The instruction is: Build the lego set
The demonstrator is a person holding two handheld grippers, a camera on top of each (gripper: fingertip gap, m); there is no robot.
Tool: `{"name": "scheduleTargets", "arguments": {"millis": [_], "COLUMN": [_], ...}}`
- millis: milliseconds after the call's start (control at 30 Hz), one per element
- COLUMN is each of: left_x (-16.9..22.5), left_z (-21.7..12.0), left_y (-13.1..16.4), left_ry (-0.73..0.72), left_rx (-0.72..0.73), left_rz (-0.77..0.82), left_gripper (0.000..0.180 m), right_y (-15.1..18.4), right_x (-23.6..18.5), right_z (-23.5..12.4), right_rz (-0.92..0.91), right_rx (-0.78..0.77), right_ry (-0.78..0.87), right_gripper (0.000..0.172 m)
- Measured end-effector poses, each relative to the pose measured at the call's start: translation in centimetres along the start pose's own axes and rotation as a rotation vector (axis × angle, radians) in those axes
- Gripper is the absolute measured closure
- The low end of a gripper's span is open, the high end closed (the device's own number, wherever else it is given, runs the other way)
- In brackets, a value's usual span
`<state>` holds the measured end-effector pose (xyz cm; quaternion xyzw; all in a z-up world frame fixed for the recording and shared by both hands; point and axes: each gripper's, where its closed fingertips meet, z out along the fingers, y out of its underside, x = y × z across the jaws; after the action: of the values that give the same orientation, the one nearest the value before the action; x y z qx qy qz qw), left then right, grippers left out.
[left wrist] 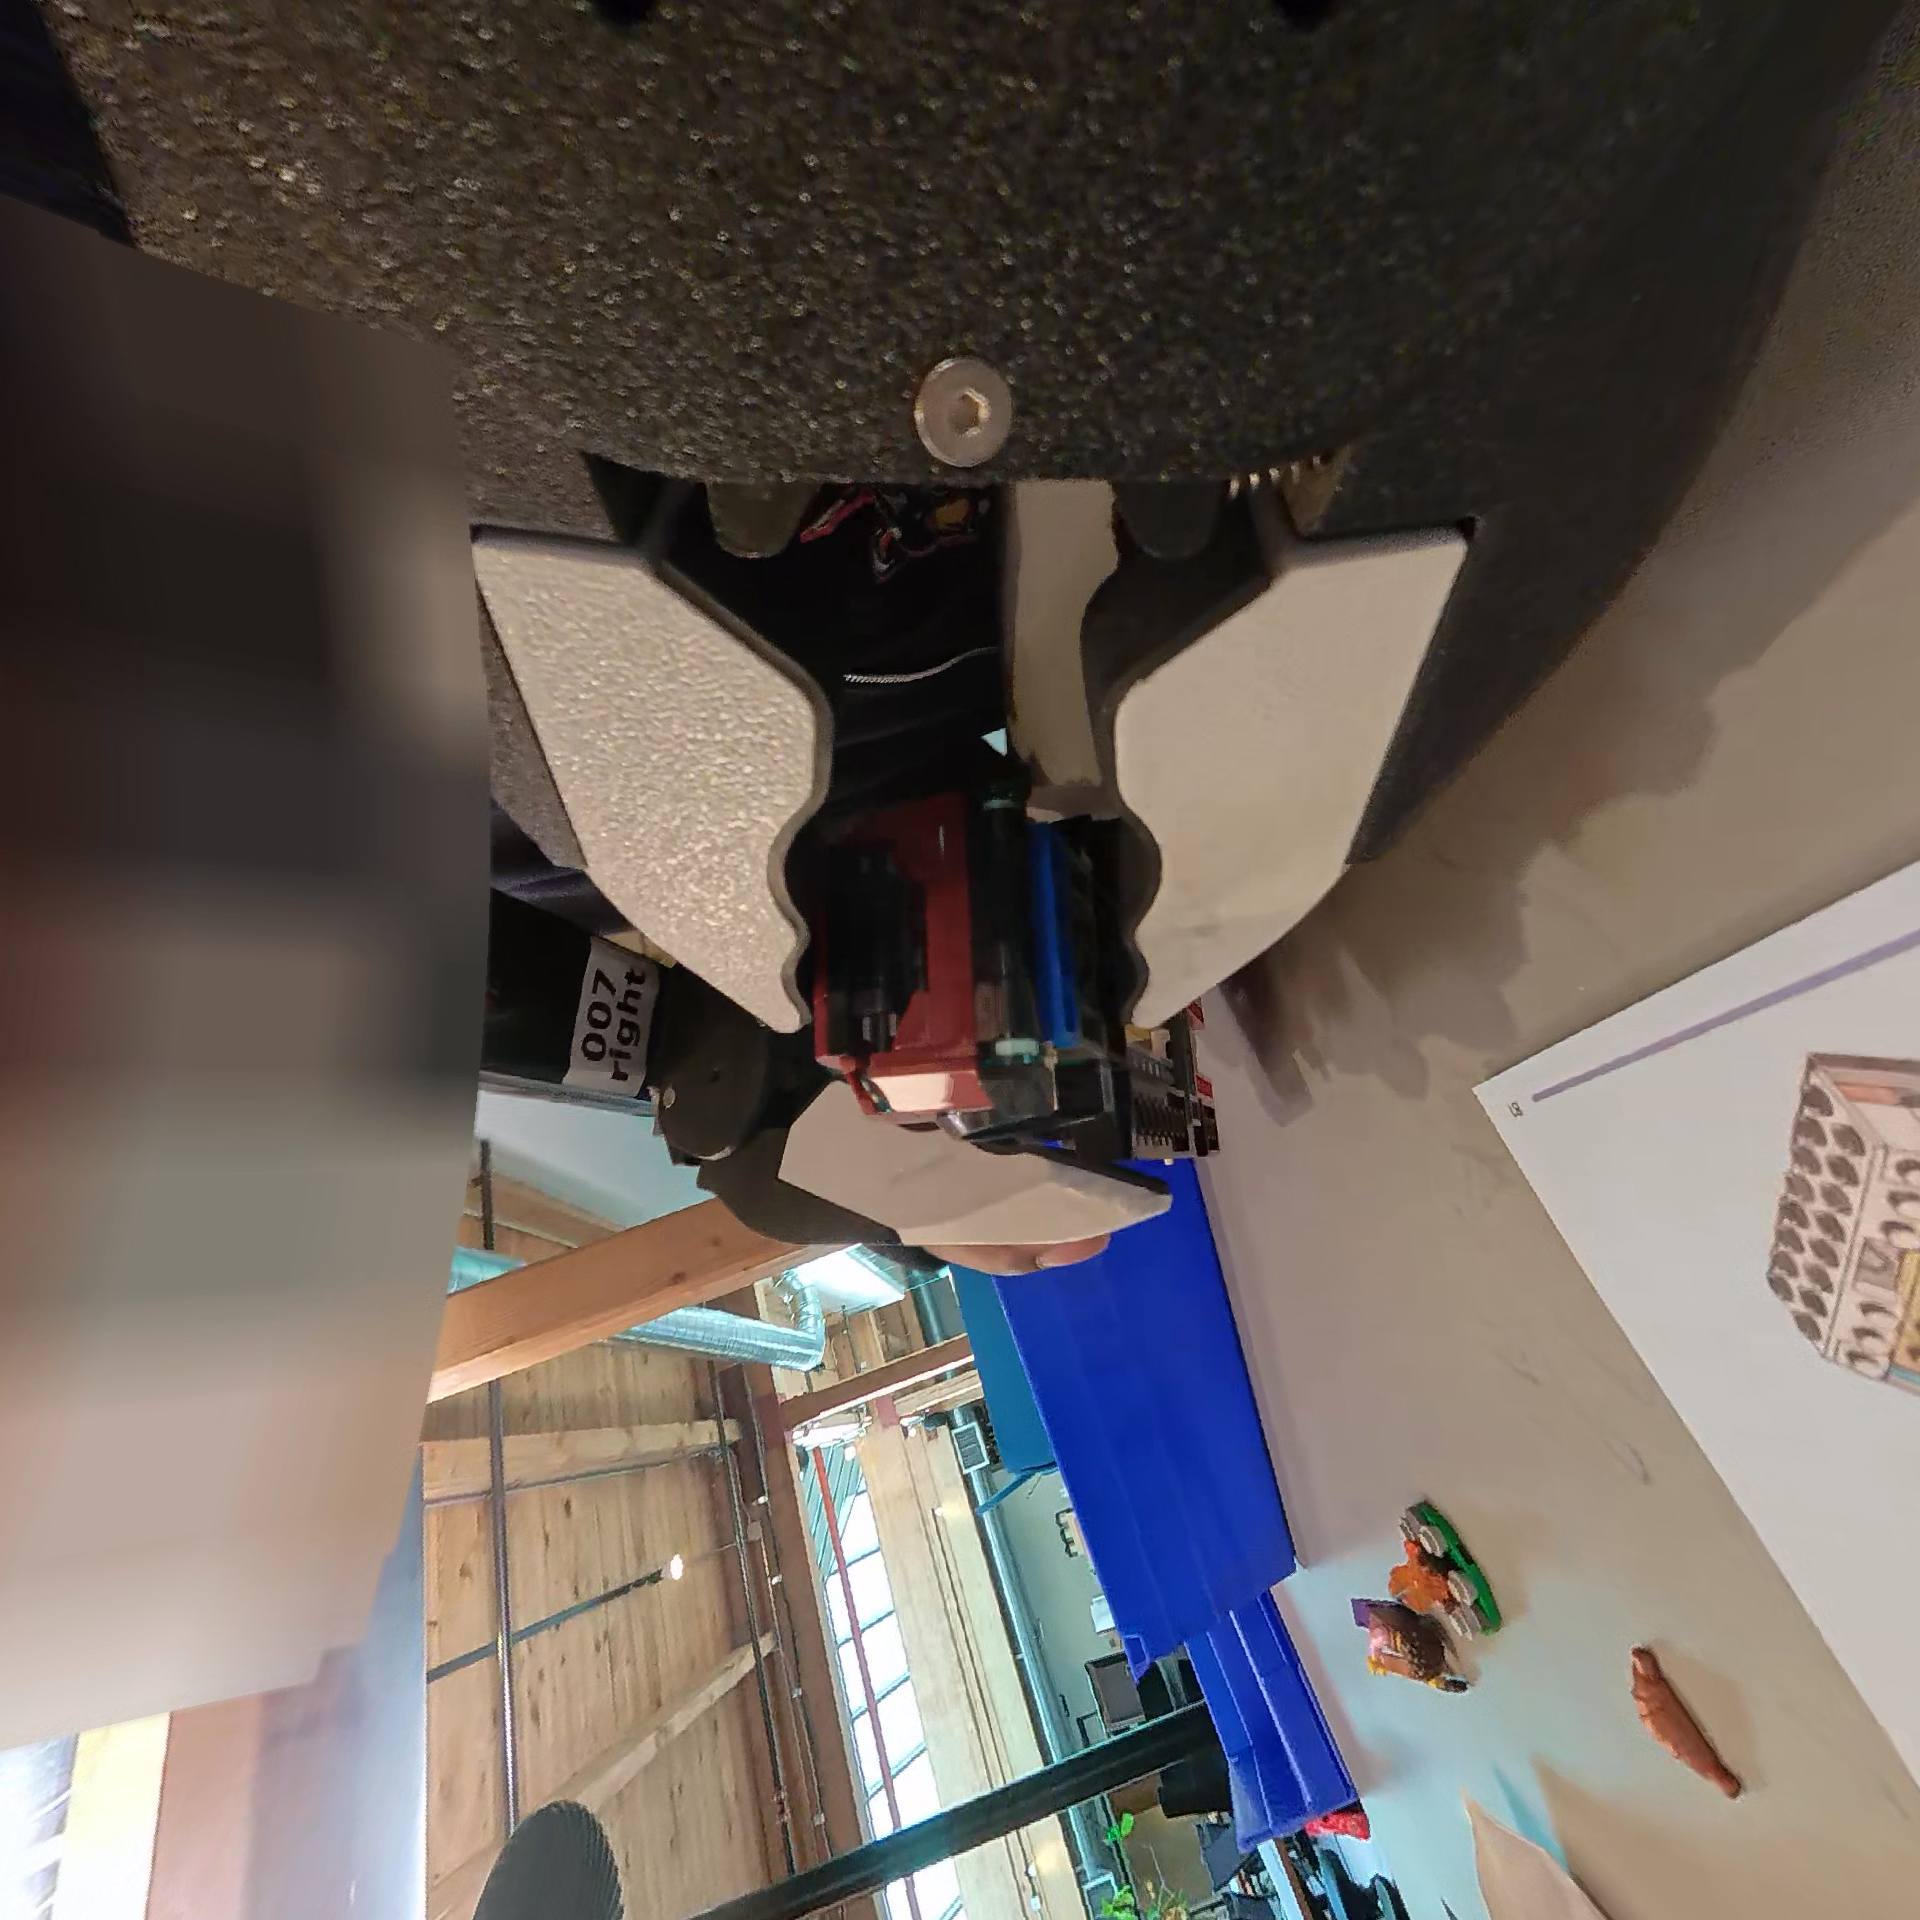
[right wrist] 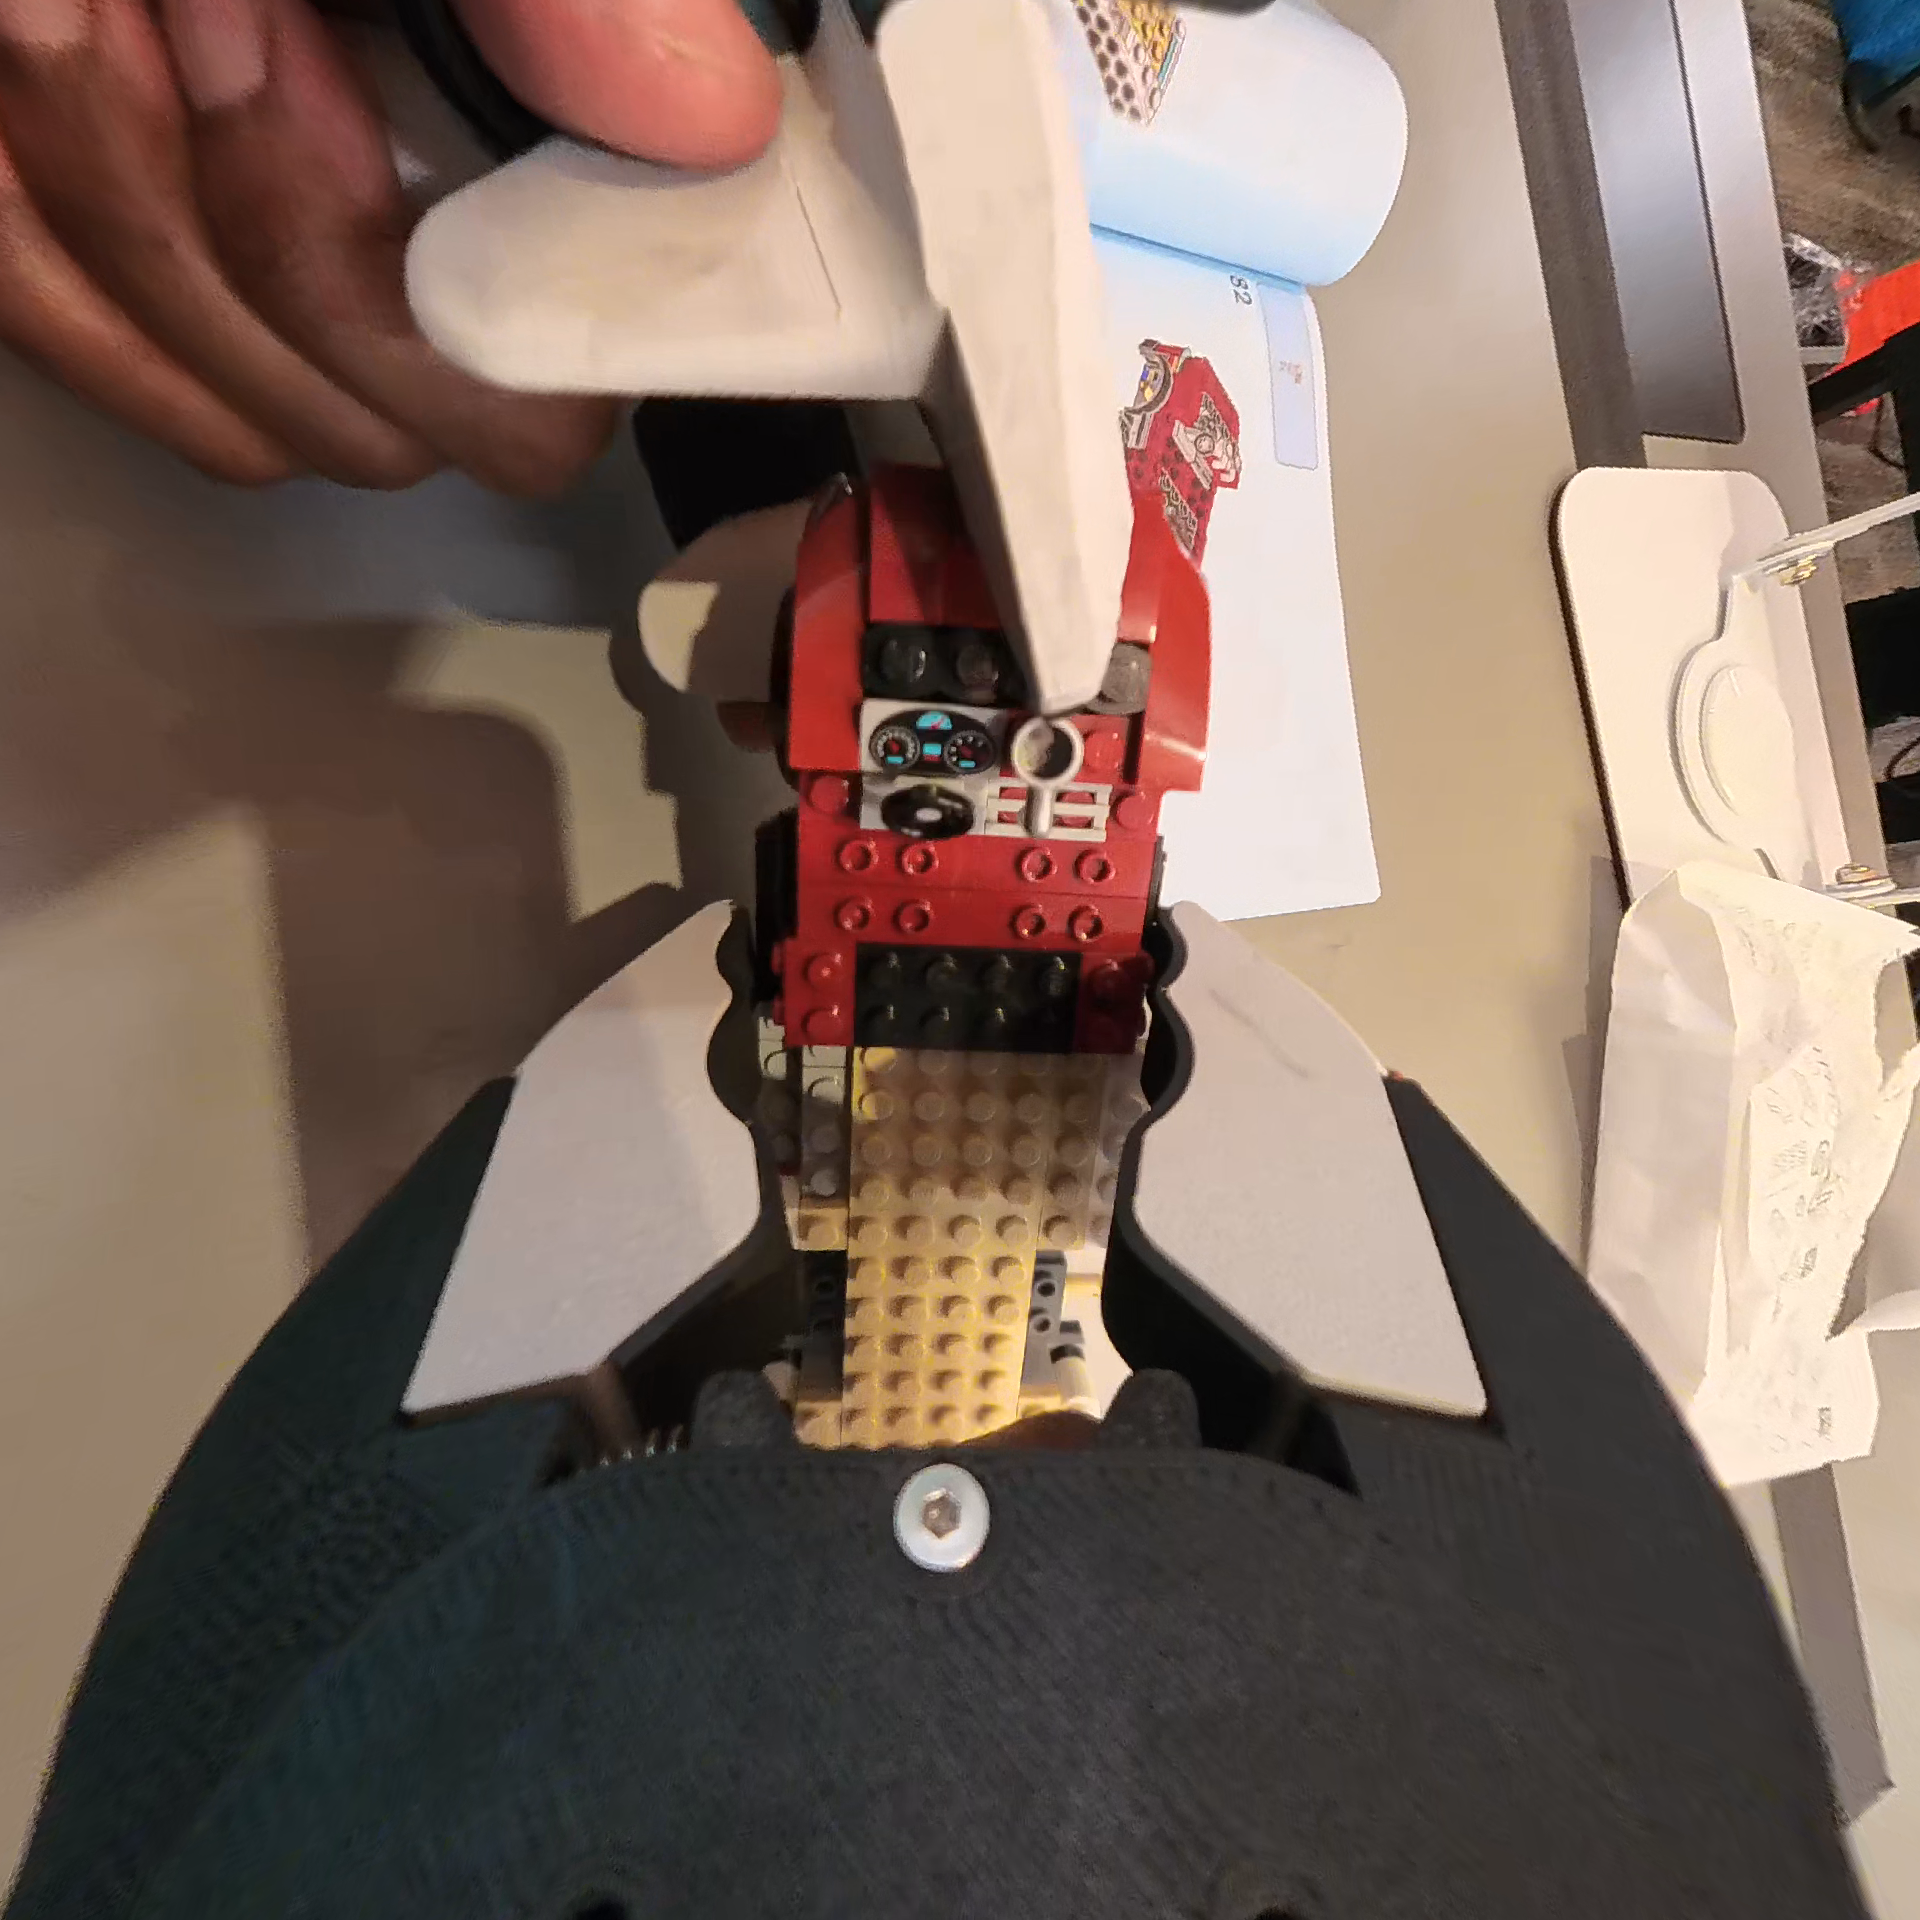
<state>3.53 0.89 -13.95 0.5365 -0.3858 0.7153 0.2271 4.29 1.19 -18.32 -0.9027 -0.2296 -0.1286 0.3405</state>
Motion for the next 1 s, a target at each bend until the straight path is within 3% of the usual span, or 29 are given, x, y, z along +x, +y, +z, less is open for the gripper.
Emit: {"name": "scheduleTargets", "arguments": {"millis": [267, 700, 1000], "left_x": [-1.5, -1.2, -1.3], "left_z": [-0.6, -0.9, -0.7], "left_y": [-0.9, -1.3, -0.8], "left_ry": [0.046, 0.048, -0.014], "left_rx": [0.125, 0.198, 0.273], "left_rz": [-0.263, -0.281, -0.339], "left_gripper": [0.127, 0.128, 0.128], "right_y": [-0.2, -0.1, 2.2], "right_x": [0.4, 0.6, -0.6], "right_z": [-0.4, -5.7, -6.6], "right_rz": [0.018, 0.134, 0.274], "right_rx": [0.016, 0.187, 0.167], "right_ry": [0.015, 0.001, 0.074], "right_gripper": [0.105, 0.116, 0.11]}}
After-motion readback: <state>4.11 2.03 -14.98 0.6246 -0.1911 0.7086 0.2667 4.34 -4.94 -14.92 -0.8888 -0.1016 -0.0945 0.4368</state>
